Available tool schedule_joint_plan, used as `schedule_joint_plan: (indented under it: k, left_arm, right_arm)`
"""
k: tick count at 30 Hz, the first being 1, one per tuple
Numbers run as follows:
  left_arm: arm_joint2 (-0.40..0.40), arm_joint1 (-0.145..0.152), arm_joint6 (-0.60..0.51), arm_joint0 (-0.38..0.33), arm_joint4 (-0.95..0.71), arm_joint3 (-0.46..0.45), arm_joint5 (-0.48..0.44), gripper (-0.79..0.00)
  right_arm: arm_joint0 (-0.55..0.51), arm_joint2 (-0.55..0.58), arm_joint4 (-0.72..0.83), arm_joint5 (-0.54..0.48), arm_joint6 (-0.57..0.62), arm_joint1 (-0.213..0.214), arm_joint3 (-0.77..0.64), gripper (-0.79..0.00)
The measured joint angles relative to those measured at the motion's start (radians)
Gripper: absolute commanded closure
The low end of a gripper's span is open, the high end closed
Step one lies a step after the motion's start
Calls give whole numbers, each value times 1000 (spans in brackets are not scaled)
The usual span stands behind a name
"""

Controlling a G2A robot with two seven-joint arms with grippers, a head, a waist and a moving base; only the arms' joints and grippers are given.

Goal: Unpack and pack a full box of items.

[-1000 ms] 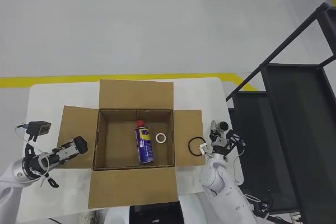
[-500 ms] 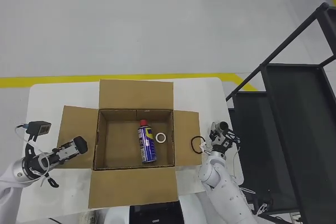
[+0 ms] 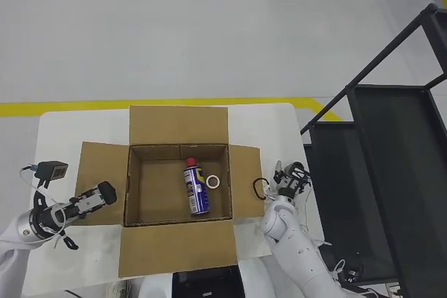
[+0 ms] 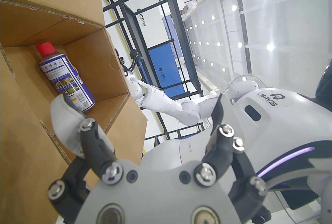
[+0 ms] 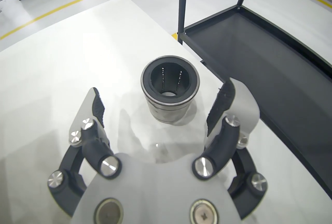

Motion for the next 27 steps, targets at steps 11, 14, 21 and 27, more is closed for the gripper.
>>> schedule_joint_plan:
  k: [11, 14, 21, 27]
  left_arm:
    - [0, 0, 0, 0, 0, 0, 0, -785]
    - [0, 0, 0, 0, 0, 0, 0, -785]
    - [0, 0, 0, 0, 0, 0, 0, -785]
    - [0, 0, 0, 0, 0, 0, 0, -785]
  right_arm:
    - [33, 16, 23, -37, -8, -9, 69, 0]
    - [34, 19, 23, -40, -10, -11, 69, 0]
    - [31, 28, 19, -55, -15, -13, 56, 0]
    - [-11, 47, 21, -80, -51, -13, -4, 0]
